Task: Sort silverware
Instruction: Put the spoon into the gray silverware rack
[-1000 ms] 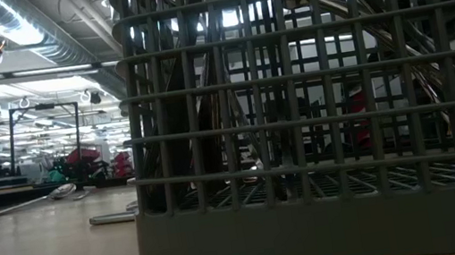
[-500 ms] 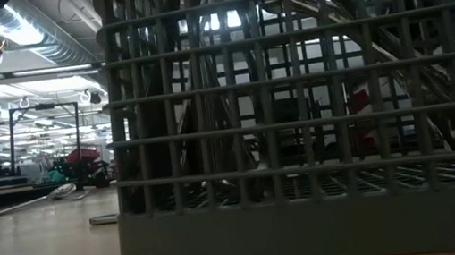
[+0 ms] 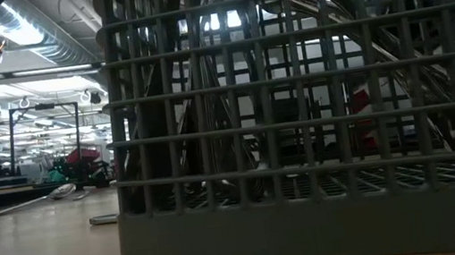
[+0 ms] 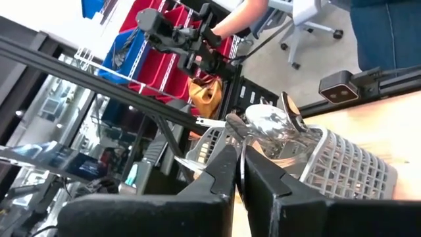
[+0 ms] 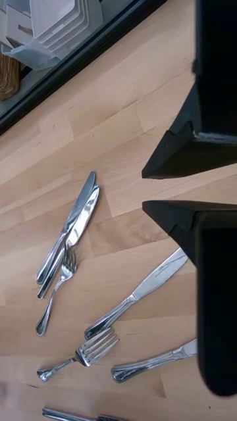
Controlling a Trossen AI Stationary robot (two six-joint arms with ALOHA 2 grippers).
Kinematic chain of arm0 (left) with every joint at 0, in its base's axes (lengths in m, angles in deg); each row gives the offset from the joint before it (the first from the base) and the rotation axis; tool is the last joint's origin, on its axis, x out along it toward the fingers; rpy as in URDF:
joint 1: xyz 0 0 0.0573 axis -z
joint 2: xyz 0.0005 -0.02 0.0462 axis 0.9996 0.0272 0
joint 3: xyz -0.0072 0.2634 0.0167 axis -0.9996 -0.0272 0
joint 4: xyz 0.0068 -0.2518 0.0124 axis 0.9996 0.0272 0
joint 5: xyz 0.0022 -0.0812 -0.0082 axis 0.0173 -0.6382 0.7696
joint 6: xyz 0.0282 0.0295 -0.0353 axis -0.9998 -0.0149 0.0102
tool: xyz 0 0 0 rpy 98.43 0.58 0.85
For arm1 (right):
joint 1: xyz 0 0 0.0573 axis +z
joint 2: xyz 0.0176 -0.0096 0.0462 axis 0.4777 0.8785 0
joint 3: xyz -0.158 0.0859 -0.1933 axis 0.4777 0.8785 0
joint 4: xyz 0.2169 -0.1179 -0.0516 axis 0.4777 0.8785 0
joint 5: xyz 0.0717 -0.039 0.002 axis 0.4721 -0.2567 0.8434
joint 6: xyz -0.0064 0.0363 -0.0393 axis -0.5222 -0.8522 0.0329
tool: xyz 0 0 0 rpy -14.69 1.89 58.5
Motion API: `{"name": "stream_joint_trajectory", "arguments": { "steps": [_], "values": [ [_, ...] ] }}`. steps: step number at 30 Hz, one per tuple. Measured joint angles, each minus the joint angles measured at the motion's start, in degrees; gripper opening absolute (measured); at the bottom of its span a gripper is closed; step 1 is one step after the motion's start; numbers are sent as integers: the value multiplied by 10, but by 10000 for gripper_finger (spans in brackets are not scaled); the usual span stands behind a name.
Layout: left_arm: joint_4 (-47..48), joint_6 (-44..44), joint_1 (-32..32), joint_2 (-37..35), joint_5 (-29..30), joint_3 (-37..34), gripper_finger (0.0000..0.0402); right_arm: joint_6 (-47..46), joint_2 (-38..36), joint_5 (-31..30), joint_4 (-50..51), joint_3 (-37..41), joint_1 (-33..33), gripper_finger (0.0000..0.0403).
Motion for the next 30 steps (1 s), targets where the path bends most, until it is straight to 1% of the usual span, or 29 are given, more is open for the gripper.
{"name": "stream_joint_trajectory", "arguments": {
  "steps": [5,15,22,24,26,28,30],
  "values": [
    [-4,1,0,0,0,0,21,0,0,0,0,0,0,65],
    [1,-1,0,0,0,0,78,0,0,0,1,0,0,65],
    [0,-33,0,-1,4,0,86,0,0,0,1,0,0,65],
    [-2,-15,0,-3,27,0,86,0,0,0,1,0,0,65],
    [-5,31,0,-8,79,0,82,0,0,0,1,0,0,65],
    [-4,105,-3,-15,158,0,77,0,0,0,1,0,0,65],
    [7,201,-11,-27,248,0,71,0,0,0,1,0,0,65]
  ]
}}
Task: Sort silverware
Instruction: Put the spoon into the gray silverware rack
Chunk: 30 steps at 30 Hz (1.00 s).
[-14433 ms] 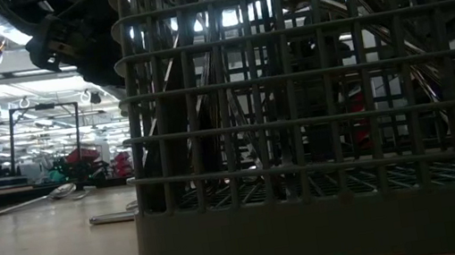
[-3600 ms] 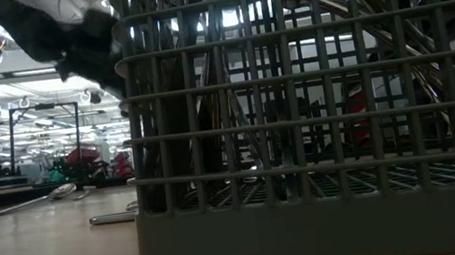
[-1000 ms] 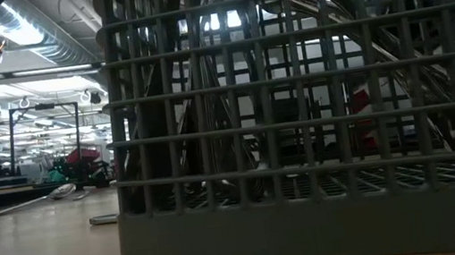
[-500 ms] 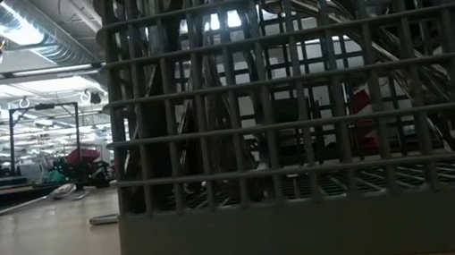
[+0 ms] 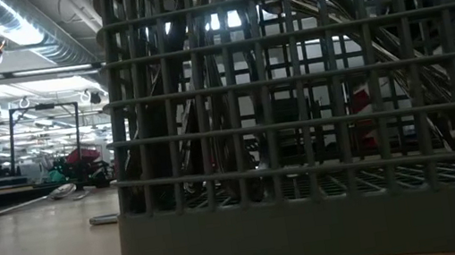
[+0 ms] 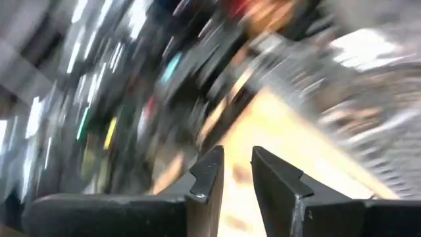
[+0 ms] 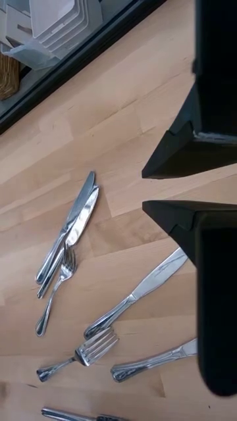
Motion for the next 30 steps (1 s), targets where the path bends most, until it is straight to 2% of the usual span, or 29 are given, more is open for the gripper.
{"name": "stream_joint_trajectory", "arguments": {
  "steps": [6,8,10,14,18,22,30],
  "values": [
    [110,355,-46,-40,249,0,58,0,0,0,2,0,0,65],
    [184,497,-71,-53,303,0,57,0,0,0,2,0,0,65],
    [275,629,-100,-65,323,0,56,0,0,0,2,0,0,65],
    [466,843,-163,-87,308,0,56,0,0,0,2,0,0,65],
    [619,948,-230,-95,224,0,56,0,0,0,2,0,0,65],
    [692,985,-284,-95,153,0,56,0,0,0,2,0,0,65],
    [720,976,-354,-92,52,0,56,0,0,0,2,0,0,65]
  ]
}}
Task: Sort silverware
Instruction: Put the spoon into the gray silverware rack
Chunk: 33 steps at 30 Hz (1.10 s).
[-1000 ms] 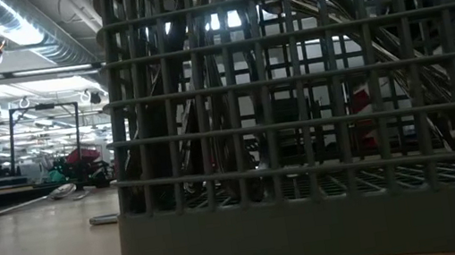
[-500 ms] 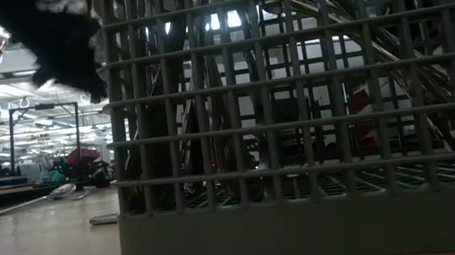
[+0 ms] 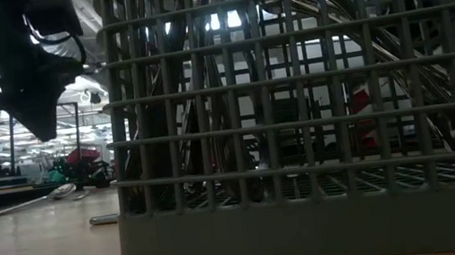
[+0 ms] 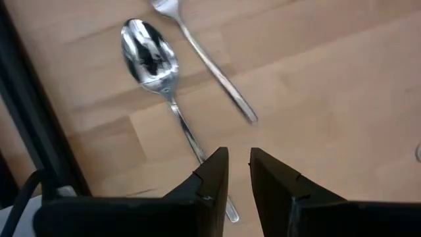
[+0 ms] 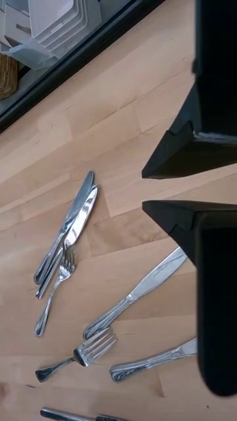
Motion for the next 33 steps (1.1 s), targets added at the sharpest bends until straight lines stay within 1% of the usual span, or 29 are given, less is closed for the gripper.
{"name": "stream_joint_trajectory", "arguments": {
  "steps": [5,10,15,21,24,28,33],
  "values": [
    [7,2,-37,9,1,-8,56,0,0,0,0,0,0,65],
    [-14,-23,-58,13,13,-44,56,0,0,0,4,0,0,65],
    [-51,-40,-59,13,15,-89,56,0,0,0,4,0,0,65],
    [-95,-25,-59,27,15,-126,56,0,0,0,3,0,0,65],
    [-125,-30,-59,35,16,-136,56,0,0,0,3,0,0,65],
    [-166,-80,-59,36,32,-146,56,0,0,0,3,0,0,65],
    [-168,-85,-59,36,33,-146,56,0,0,0,5,0,0,65]
  ]
}}
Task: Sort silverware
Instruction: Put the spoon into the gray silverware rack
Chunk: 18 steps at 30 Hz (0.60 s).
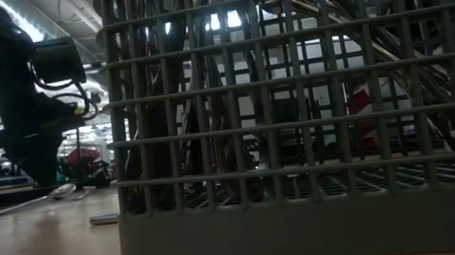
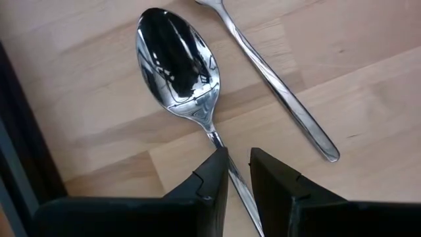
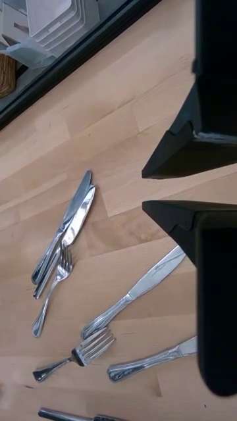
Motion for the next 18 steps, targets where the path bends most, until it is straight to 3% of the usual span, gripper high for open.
{"name": "stream_joint_trajectory", "arguments": {
  "steps": [18],
  "values": [
    [-3,3,0,0,0,0,56,0,0,0,0,0,0,65]
  ]
}}
